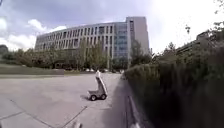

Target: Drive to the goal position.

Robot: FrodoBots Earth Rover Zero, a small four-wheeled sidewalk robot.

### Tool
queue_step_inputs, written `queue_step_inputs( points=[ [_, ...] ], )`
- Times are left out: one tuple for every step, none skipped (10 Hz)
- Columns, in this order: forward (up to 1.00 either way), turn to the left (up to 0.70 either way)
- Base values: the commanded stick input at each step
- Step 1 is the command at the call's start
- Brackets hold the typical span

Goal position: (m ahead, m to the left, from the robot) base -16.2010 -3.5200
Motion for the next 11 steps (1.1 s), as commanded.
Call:
queue_step_inputs(
  points=[
    [0.70, 0.35],
    [0.44, 0.27],
    [0.06, 0.32],
    [0.00, 0.70],
    [0.00, 0.70],
    [0.00, 0.70],
    [0.00, 0.70],
    [0.00, 0.70],
    [0.00, 0.70],
    [0.00, 0.70],
    [0.00, 0.70]
  ],
)
